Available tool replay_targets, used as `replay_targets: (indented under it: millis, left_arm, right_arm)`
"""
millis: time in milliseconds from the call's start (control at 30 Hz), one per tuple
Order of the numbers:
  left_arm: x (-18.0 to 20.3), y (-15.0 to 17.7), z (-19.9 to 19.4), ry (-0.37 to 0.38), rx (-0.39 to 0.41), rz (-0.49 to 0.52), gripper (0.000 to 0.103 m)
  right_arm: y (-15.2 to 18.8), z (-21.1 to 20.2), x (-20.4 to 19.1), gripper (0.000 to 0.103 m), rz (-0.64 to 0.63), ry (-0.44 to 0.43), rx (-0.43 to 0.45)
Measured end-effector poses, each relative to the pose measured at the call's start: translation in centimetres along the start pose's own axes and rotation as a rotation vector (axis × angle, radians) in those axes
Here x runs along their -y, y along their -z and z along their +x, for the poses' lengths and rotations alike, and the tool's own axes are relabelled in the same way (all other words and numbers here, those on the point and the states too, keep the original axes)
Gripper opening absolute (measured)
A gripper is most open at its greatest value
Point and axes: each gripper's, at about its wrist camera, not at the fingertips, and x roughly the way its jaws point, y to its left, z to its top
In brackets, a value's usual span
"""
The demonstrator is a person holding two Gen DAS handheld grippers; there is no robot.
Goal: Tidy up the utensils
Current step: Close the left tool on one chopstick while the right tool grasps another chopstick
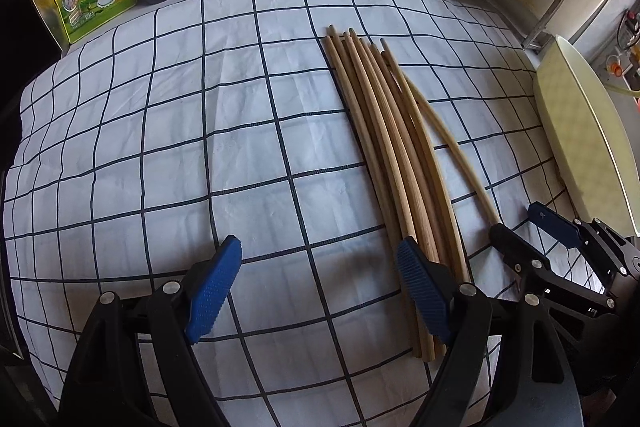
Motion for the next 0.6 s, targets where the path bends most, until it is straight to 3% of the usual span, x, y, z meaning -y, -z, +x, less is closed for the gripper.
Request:
replay_targets:
  millis: [333,600]
  left_arm:
    - [0.7,-0.4,0.5,-0.035,0.009,0.007,0.082]
    - [0.6,-1.5,1.2,-0.12,0.028,0.0,0.085]
  right_arm:
    - [0.2,-0.1,0.5,0.049,0.008,-0.01,0.001]
    - [-0.1,0.1,0.0,0.049,-0.018,-0.004,0.016]
